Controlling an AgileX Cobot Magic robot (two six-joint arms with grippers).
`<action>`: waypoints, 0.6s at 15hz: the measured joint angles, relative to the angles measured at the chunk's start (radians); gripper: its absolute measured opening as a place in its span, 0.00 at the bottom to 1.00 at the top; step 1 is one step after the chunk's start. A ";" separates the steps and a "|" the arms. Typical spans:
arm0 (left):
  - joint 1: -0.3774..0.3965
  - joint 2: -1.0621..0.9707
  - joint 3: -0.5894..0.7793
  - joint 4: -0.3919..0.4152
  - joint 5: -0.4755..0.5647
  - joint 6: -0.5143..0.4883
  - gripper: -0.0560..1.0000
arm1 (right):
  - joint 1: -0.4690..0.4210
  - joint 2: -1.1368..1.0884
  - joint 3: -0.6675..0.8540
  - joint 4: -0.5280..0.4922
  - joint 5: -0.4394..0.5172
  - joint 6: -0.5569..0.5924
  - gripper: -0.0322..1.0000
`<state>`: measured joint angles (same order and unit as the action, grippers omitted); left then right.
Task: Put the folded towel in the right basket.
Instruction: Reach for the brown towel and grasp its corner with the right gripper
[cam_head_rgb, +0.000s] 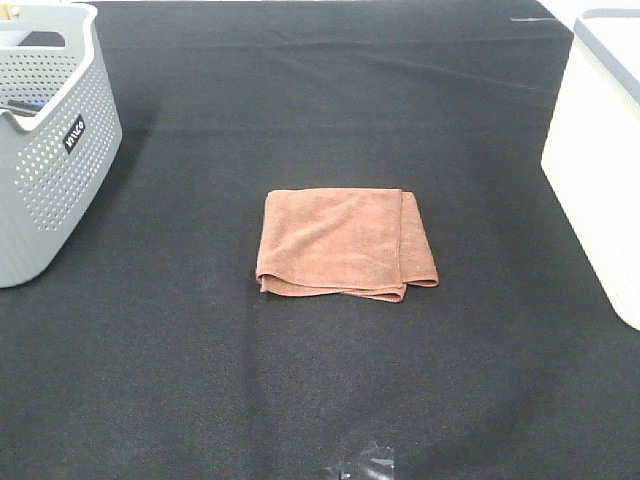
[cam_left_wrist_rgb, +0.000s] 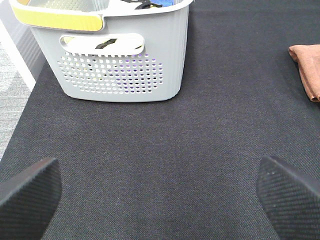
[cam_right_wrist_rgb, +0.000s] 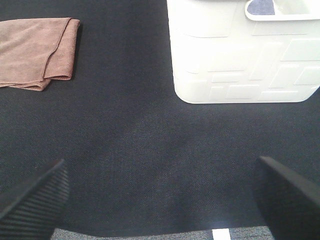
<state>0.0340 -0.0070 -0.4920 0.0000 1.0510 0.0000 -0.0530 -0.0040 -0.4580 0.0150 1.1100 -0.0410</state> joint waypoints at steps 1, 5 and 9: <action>0.000 0.000 0.000 0.000 0.000 0.000 0.99 | 0.000 0.000 0.000 0.000 0.000 0.000 0.96; 0.000 0.000 0.000 0.000 0.000 0.000 0.99 | 0.000 0.000 0.000 0.000 0.000 0.000 0.96; 0.000 0.000 0.000 0.000 0.000 0.000 0.99 | 0.000 0.000 0.000 0.000 0.000 0.000 0.96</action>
<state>0.0340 -0.0070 -0.4920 0.0000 1.0510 0.0000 -0.0530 -0.0040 -0.4580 0.0150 1.1100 -0.0410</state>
